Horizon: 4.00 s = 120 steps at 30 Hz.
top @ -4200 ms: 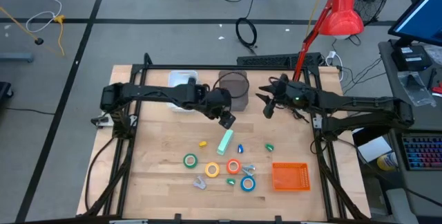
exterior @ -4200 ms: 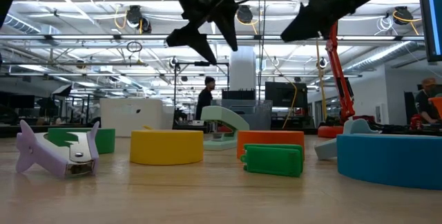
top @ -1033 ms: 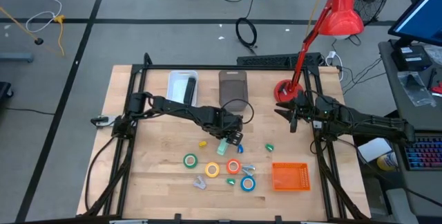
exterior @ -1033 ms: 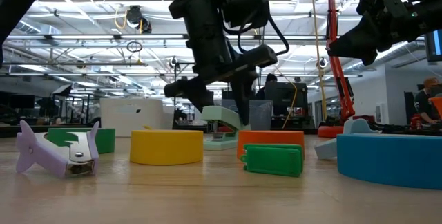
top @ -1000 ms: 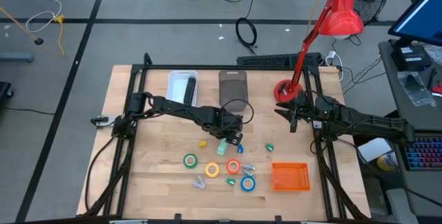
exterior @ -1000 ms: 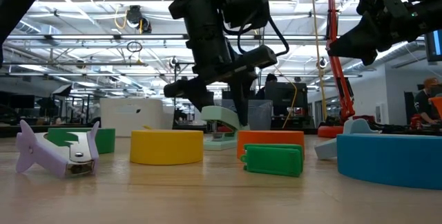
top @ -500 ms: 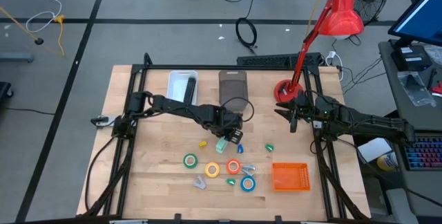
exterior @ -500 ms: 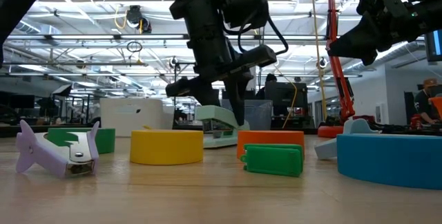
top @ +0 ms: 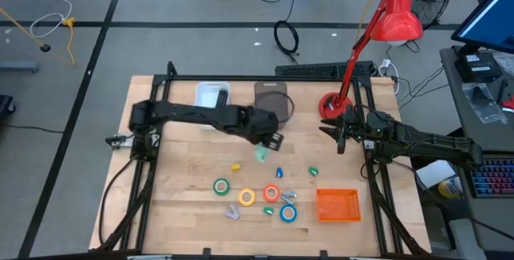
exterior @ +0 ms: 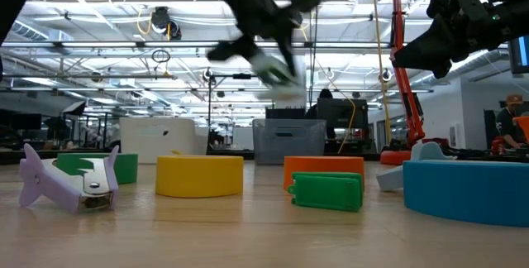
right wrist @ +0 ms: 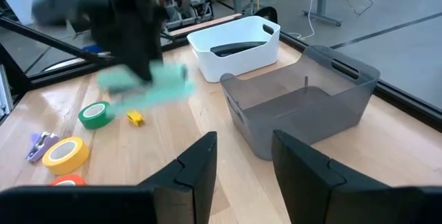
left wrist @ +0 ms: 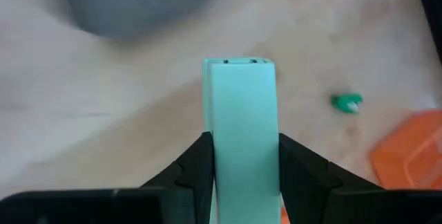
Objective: Pick and place Stapler, Stapler remover, tape
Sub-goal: Put the large light blue stapler into the white bin, then put the green tape into the black bin
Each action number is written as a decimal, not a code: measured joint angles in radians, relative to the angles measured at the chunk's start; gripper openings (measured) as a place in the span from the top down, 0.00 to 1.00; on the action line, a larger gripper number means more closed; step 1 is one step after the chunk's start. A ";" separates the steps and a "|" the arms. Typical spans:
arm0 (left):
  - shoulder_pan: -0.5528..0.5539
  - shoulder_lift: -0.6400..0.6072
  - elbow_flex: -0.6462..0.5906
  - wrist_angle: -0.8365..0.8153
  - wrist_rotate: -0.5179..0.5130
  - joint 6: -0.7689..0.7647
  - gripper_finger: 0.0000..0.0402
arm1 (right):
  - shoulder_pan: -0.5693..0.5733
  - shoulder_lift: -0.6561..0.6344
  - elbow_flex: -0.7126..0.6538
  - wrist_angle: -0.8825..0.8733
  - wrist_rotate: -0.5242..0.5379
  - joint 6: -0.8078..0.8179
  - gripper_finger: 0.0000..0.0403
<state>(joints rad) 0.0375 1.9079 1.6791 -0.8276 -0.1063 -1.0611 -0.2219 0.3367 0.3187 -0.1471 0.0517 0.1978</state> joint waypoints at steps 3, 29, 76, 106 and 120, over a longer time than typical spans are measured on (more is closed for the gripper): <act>0.016 -0.096 0.005 -0.091 -0.100 -0.031 0.68 | 0.000 0.000 0.000 0.000 0.000 0.000 0.68; 0.428 -0.282 -0.007 -0.516 -0.388 0.132 0.68 | 0.000 0.000 0.000 0.000 0.001 0.000 0.68; 0.650 -0.173 -0.450 -0.058 -0.092 0.397 0.68 | 0.000 0.000 0.000 0.000 0.000 0.000 0.68; 0.660 -0.146 -0.504 -0.026 -0.102 0.372 0.68 | 0.000 0.000 0.000 0.000 -0.001 0.051 0.68; 0.660 -0.146 -0.504 -0.027 -0.102 0.378 0.43 | 0.000 0.000 0.000 0.000 -0.001 0.049 0.68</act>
<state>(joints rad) 0.6975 1.7622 1.1755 -0.8547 -0.2085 -0.6830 -0.2218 0.3367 0.3187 -0.1471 0.0505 0.2470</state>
